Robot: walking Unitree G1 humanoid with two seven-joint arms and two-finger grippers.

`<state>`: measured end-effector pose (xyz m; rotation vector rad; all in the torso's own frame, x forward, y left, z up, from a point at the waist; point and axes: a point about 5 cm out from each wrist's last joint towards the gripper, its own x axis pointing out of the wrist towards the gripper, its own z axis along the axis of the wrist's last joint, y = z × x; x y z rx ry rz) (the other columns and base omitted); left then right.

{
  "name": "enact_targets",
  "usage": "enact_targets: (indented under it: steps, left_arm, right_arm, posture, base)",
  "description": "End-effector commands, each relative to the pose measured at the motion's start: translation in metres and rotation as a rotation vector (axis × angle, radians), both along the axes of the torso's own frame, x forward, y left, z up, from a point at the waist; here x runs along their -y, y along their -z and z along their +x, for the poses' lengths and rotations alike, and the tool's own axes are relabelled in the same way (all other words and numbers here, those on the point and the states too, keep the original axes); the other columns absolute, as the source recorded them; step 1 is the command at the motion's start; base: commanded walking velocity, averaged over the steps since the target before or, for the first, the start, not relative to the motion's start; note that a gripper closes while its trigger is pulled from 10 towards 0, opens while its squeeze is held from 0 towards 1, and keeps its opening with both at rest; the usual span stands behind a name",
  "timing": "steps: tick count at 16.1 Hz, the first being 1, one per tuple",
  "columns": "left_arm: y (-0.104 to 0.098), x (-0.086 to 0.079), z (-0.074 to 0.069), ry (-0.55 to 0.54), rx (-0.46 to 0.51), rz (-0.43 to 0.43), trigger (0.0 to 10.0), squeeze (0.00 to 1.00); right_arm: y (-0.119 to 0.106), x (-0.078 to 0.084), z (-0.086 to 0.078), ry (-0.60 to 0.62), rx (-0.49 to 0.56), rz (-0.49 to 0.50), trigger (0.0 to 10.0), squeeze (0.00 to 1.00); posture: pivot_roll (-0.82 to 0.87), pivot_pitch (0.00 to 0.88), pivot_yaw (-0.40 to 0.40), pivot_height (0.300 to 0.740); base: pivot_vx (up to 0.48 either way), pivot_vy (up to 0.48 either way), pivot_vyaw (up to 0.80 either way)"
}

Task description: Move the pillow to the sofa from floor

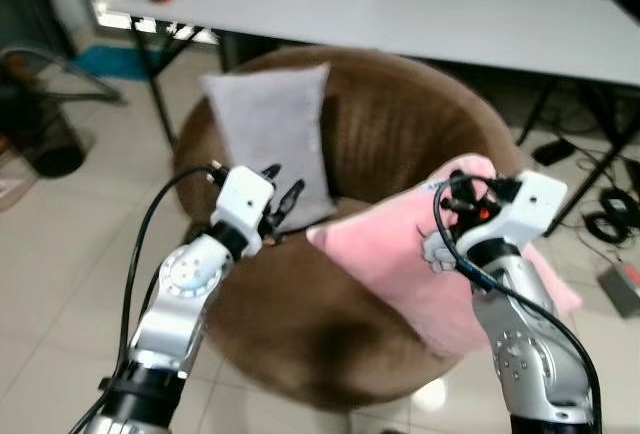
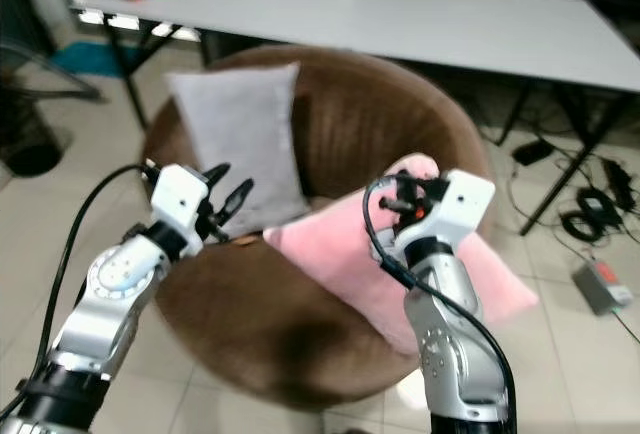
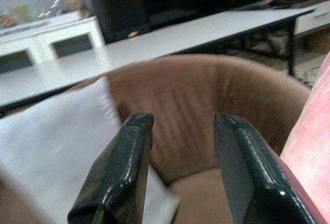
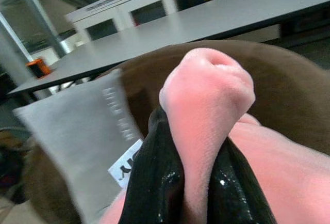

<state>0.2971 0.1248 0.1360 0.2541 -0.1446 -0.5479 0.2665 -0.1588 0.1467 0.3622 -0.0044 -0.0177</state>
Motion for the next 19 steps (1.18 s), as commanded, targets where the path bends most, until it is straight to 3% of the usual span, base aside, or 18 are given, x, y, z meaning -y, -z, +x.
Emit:
enact_targets:
  steps: [1, 3, 7, 12, 13, 17, 18, 19]
  left_arm:
    - [-0.004, 0.008, 0.0, 0.04, 0.014, 0.007, 10.0, 0.0]
    - [0.004, 0.008, -0.008, 0.102, -0.037, 0.043, 10.0, 0.0]
    - [0.005, 0.004, -0.019, 0.176, -0.043, 0.062, 10.0, 0.0]
    - [0.009, -0.007, -0.036, 0.246, -0.095, 0.108, 10.0, 0.0]
    - [0.01, -0.013, -0.043, 0.252, -0.114, 0.119, 10.0, 0.0]
    - [0.01, -0.02, -0.053, 0.246, -0.142, 0.139, 10.0, 0.0]
    - [0.01, -0.021, -0.055, 0.242, -0.147, 0.138, 10.0, 0.0]
    - [0.009, -0.022, -0.058, 0.24, -0.154, 0.139, 10.0, 0.0]
  right_arm:
    - [-0.013, 0.004, 0.0, 0.012, 0.064, -0.001, 10.0, 0.0]
    - [-0.012, 0.003, 0.001, 0.002, 0.054, 0.011, 10.0, 0.0]
    - [-0.017, -0.003, 0.012, -0.022, 0.058, 0.06, 10.0, 0.0]
    - [0.004, -0.01, 0.049, 0.026, -0.09, -0.011, 10.0, 0.0]
    - [0.009, -0.019, 0.069, 0.041, -0.14, -0.019, 10.0, 0.0]
    - [0.005, -0.039, 0.105, 0.006, -0.162, -0.011, 10.0, 0.0]
    - [0.003, -0.041, 0.11, -0.014, -0.154, -0.013, 10.0, 0.84]
    - [-0.003, -0.041, 0.12, -0.026, -0.132, -0.008, 10.0, 1.0]
  posture:
    - [0.06, 0.024, -0.036, 0.74]
    - [0.07, 0.029, -0.043, 0.74]
    - [0.09, 0.048, -0.058, 0.74]
    - [0.12, 0.091, -0.07, 0.74]
    - [0.13, 0.124, -0.079, 0.74]
    - [0.15, 0.173, -0.099, 0.74]
    - [0.16, 0.183, -0.101, 0.74]
    - [0.17, 0.193, -0.103, 0.74]
  base:
    - [0.356, 0.0, 0.0]
    - [0.0, 0.0, 0.0]
    - [0.0, 0.0, 0.0]
    - [0.0, 0.0, 0.0]
    - [0.0, 0.0, 0.0]
    - [0.0, 0.0, 0.0]
    - [0.0, 0.0, 0.0]
    - [0.0, 0.0, 0.0]
